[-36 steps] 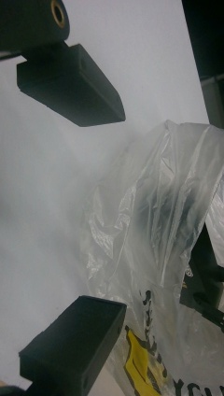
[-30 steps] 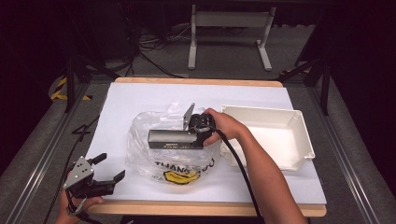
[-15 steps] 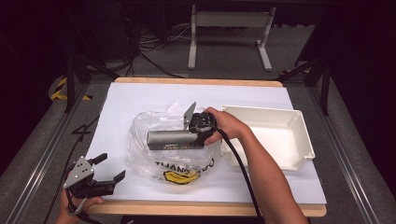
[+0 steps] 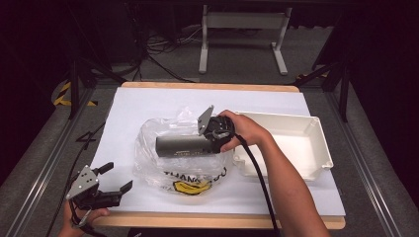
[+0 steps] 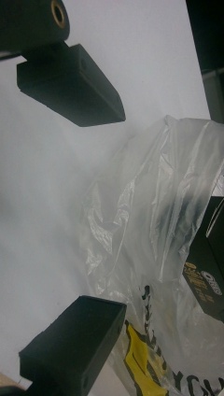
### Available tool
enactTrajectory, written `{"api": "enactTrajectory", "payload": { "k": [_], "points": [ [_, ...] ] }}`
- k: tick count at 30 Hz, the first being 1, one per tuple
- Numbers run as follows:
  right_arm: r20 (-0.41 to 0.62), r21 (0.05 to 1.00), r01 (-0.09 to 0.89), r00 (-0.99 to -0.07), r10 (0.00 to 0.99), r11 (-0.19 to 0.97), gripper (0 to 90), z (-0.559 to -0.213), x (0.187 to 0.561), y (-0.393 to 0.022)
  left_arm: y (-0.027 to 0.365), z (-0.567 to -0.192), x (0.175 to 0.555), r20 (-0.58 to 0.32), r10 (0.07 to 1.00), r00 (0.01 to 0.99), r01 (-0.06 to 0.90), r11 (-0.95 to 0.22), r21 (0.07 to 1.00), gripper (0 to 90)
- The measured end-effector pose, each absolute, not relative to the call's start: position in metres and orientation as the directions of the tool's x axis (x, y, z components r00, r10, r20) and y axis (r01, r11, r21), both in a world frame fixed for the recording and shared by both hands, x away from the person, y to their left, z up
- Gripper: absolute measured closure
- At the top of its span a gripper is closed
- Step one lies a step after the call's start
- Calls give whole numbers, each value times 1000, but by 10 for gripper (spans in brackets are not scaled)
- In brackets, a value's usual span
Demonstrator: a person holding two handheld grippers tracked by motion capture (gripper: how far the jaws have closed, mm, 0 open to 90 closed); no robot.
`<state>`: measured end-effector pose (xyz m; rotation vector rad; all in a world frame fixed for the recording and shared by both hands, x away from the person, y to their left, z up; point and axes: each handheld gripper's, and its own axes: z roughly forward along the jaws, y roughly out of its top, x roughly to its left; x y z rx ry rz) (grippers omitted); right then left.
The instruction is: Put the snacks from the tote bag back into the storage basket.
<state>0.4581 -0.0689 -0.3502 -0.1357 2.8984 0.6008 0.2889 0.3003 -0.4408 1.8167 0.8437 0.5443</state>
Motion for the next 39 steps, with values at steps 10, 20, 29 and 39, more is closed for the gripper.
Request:
{"api": "enactTrajectory", "payload": {
  "k": [10, 20, 29, 39],
  "points": [
    [-201, 406, -148, -977, -70, 902, 430, -333, 450, -81, 303, -441, 289, -29, 761, 649, 295, -216, 931, 97],
    [-229, 403, -149, -972, -59, 903, 430, -315, 444, -101, 305, -440, 289, -38, 763, 645, 297, -204, 933, 97],
    [-257, 424, -148, -966, -38, 894, 430, -300, 438, -122, 305, -440, 289, -42, 762, 646, 298, -201, 933, 97],
    [-263, 445, -139, -965, -19, 885, 430, -295, 435, -144, 304, -438, 287, -34, 761, 648, 288, -204, 936, 97]
  ]
}}
